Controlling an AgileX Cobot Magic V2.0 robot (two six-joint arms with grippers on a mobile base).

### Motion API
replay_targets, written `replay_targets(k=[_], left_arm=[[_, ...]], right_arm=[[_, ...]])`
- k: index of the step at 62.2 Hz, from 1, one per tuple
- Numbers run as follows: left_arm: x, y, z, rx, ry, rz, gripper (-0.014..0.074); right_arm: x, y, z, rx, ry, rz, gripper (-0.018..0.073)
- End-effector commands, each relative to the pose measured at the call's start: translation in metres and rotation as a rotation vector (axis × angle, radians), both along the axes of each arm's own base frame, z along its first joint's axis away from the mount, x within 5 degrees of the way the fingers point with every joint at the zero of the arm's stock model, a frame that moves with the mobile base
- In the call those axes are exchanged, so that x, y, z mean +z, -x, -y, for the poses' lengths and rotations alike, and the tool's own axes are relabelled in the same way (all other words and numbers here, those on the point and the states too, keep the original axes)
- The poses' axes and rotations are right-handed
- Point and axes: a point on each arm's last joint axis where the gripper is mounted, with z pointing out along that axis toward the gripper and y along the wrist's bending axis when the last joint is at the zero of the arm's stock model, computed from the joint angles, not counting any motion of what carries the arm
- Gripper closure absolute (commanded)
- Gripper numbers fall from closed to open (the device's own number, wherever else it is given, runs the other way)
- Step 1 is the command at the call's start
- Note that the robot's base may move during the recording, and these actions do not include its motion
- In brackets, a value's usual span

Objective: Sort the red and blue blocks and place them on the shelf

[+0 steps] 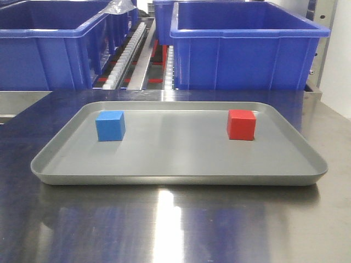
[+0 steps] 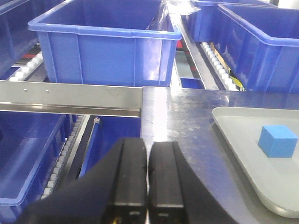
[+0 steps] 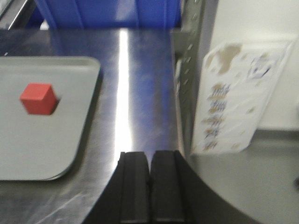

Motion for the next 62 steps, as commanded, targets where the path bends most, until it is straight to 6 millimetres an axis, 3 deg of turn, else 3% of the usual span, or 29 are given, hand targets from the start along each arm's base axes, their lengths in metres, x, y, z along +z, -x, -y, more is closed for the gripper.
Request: replay_targets(k=[1,23,35,40,53,62], left_arm=[[0.000,0.000,0.000,0.003,0.019,0.074,0.0472],[0.000,0.000,0.000,0.003,0.019,0.074,0.0472],[0.000,0.000,0.000,0.003,0.019,0.074,0.0472],[0.000,0.000,0.000,0.003,0.019,0.074,0.0472],[0.000,0.000,0.000,0.003,0.019,0.074,0.0472],[0.000,0.000,0.000,0.003,0.019,0.074,0.0472]], right_arm=[[0.015,-0.015,-0.004,0.010,-0.087,0.021,0.0505],[0.014,-0.055,-0.024,0.166,-0.009,-0.361,0.0505],[0.013,-0.087,-0.050,0.140,-0.145,-0.515,0.0472],[0.011,-0.099,-0.062,0.123,-0.184,-0.576,0.0393],[0.006,-0.135,-0.098,0.179,-0.089,-0.753,0.0003],[0.013,-0.162,-0.120,0.201,-0.035,-0.826,-0.0046]])
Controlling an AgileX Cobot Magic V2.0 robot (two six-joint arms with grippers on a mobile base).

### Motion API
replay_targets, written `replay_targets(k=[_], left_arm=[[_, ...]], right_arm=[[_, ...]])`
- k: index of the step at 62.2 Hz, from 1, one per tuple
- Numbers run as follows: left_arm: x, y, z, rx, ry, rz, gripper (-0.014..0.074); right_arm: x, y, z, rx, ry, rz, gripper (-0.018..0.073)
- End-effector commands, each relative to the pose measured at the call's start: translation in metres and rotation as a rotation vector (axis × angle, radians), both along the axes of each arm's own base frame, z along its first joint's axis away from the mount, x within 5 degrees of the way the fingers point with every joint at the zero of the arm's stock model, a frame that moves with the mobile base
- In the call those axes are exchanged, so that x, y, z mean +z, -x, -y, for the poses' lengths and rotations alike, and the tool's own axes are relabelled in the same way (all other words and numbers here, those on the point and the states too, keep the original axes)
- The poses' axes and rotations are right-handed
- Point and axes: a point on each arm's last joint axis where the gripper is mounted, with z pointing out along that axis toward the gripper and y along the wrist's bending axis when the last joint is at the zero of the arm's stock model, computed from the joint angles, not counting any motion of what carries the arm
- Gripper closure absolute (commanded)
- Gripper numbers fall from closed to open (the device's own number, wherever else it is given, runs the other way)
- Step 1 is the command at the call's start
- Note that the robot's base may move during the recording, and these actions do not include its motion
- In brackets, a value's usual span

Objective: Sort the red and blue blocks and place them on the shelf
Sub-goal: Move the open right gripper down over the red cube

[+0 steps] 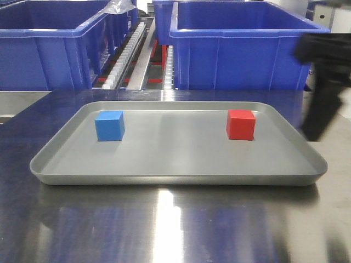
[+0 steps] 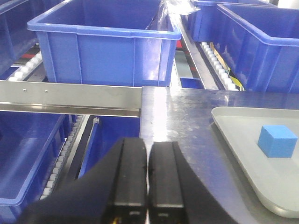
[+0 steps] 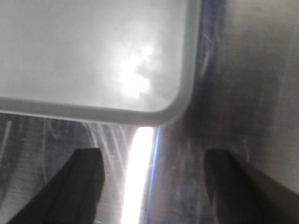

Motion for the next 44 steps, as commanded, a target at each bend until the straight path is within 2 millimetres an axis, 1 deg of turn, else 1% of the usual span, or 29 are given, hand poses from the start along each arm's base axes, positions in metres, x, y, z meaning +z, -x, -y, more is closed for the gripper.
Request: replay_targets(k=[1,6,16,17,26,34,40,44], left_arm=[[0.000,0.000,0.000,0.003,0.019,0.074,0.0472],[0.000,0.000,0.000,0.003,0.019,0.074,0.0472],[0.000,0.000,0.000,0.003,0.019,0.074,0.0472],[0.000,0.000,0.000,0.003,0.019,0.074,0.0472],[0.000,0.000,0.000,0.003,0.019,0.074,0.0472],[0.000,0.000,0.000,0.003,0.019,0.074,0.0472],[0.000,0.000,0.000,0.003,0.019,0.074,0.0472],[0.000,0.000,0.000,0.003,0.019,0.074,0.0472]], right_arm=[[0.018,-0.018,-0.011,0.017,0.003,0.029,-0.0046],[0.029,-0.039,-0.023,0.023,0.001,0.030,-0.0046],[0.038,-0.076,-0.043,0.026,-0.006,0.044,-0.0046],[0.041,-0.080,-0.045,0.026,-0.011,0.054,-0.0046],[0.044,-0.109,-0.060,0.028,-0.011,0.054,-0.0046],[0.038,-0.130,-0.069,0.030,0.007,0.035,-0.0046],[0.032,-0.139,-0.074,0.032,0.020,0.009,-0.0046],[0.027,-0.142,-0.073,0.028,0.033,-0.015,-0.0046]])
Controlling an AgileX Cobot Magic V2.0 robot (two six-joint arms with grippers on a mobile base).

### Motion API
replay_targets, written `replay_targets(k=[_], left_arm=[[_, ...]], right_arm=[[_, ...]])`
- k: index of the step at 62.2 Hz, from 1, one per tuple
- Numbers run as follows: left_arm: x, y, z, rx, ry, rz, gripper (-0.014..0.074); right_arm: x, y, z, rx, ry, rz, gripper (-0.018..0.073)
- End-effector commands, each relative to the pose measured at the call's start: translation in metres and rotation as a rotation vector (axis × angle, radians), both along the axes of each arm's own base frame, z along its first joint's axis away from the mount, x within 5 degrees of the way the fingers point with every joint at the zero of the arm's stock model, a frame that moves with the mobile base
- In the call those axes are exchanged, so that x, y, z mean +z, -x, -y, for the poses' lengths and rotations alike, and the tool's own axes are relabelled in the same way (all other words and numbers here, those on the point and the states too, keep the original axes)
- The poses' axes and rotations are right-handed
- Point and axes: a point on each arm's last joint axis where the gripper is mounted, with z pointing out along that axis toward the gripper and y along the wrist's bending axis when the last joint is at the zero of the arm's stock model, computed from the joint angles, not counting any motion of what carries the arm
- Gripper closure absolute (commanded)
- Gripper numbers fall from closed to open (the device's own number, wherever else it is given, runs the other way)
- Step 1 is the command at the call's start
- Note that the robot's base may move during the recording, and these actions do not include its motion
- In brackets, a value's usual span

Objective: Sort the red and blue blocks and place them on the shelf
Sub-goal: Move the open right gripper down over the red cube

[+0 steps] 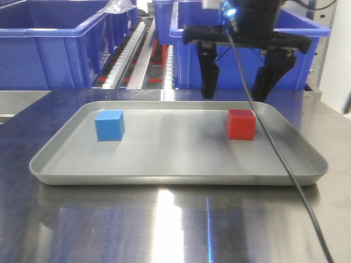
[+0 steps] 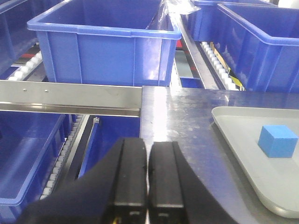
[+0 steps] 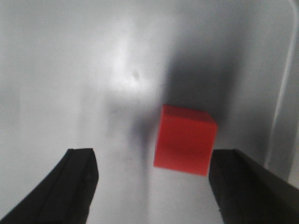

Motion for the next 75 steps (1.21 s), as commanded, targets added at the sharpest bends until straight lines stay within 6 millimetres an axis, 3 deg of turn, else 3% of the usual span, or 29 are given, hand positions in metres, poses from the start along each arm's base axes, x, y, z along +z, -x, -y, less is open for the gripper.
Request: replay_targets(k=[1,19,75], left_arm=[[0.000,0.000,0.000,0.003,0.019,0.074,0.0472],[0.000,0.000,0.000,0.003,0.019,0.074,0.0472],[0.000,0.000,0.000,0.003,0.019,0.074,0.0472]], right_arm=[[0.025,-0.001,0.004,-0.001,-0.014,0.057,-0.0046],[0.019,-0.008,0.021,-0.036,0.038,0.030,-0.0046],[0.013,-0.009,0.014,-0.074,0.004,0.052,-0.0046]])
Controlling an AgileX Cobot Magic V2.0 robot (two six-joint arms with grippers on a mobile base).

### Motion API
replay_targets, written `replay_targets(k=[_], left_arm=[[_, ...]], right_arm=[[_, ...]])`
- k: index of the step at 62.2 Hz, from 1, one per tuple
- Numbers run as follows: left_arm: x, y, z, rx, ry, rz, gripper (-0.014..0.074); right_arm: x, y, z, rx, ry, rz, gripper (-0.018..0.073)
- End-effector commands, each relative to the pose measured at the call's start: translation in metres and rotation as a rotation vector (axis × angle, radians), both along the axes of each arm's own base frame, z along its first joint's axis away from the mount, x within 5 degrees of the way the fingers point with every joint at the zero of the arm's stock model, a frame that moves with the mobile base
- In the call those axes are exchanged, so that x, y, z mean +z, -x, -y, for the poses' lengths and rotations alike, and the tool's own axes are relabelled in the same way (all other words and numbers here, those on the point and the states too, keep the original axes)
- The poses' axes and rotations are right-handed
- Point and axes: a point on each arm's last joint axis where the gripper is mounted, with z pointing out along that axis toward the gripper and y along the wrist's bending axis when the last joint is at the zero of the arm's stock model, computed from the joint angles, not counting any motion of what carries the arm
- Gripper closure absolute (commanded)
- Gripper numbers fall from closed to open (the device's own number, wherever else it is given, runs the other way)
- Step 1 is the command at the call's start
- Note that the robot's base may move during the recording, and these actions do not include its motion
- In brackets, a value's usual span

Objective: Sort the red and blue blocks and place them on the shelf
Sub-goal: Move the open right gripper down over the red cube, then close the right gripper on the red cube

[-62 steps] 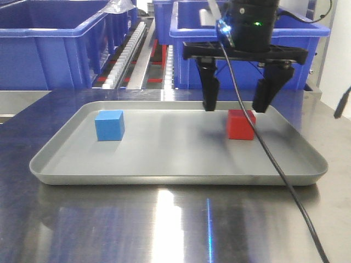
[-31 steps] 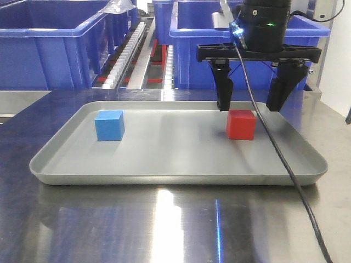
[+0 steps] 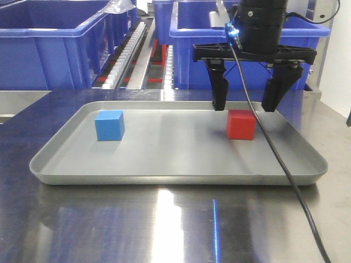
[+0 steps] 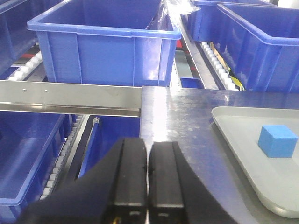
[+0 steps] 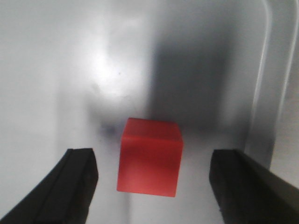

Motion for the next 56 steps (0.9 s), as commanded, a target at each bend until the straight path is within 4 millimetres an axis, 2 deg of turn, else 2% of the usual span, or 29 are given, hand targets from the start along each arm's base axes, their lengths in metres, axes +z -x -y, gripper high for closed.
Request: replay_targets(k=[1,26,44,52,56], left_arm=[[0.000,0.000,0.000,0.003,0.019,0.074,0.0472],[0.000,0.000,0.000,0.003,0.019,0.074,0.0472],[0.000,0.000,0.000,0.003,0.019,0.074,0.0472],[0.000,0.000,0.000,0.003,0.019,0.074,0.0472],[0.000,0.000,0.000,0.003,0.019,0.074,0.0472]], right_arm=[[0.029,0.005,0.001,-0.023,-0.045,0.086,-0.0046],[0.018,0.008,-0.001,-0.031,-0.051,0.061,-0.0045],[-0.001,0.004,-0.004,-0.033,-0.037,0.021,-0.0041],[-0.001,0.005,-0.004,-0.032,-0.032,0.012,0.0034],[-0.001,0.005,-0.004,-0.032,-0.032,0.012,0.0128]])
